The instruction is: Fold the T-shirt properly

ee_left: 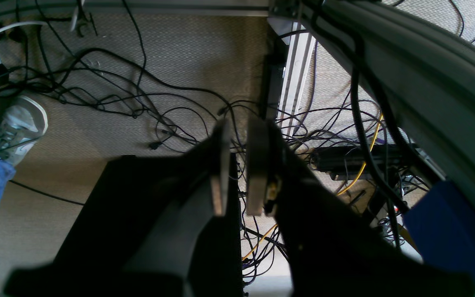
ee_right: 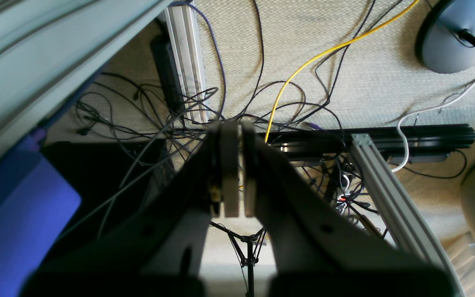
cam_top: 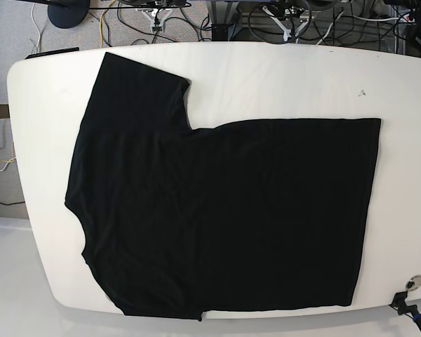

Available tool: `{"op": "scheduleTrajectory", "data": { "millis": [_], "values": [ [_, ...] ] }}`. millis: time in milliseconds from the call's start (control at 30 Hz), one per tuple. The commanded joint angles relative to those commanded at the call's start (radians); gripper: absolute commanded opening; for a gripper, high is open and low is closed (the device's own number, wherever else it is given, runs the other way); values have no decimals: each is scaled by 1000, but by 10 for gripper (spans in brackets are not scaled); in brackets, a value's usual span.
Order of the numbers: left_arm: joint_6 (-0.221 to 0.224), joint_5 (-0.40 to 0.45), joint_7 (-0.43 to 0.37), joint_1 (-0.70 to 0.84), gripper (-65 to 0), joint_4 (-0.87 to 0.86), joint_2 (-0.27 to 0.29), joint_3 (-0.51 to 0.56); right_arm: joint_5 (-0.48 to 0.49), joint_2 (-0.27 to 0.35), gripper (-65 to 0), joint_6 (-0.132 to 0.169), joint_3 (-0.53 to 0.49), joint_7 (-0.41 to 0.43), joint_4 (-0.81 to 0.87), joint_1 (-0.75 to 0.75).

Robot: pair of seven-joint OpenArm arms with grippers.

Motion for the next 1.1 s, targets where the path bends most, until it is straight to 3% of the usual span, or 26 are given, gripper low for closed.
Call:
{"op": "scheduleTrajectory", "data": {
  "millis": [833, 1100],
  "values": [
    [-9, 6, -2, 12, -590, 8, -16, 1, -11, 1, -641, 5, 3, -1, 4, -1],
    [-13, 8, -5, 14, -591, 10, -15, 2, -9, 1, -642, 22, 7, 0, 7, -3]
  ]
}}
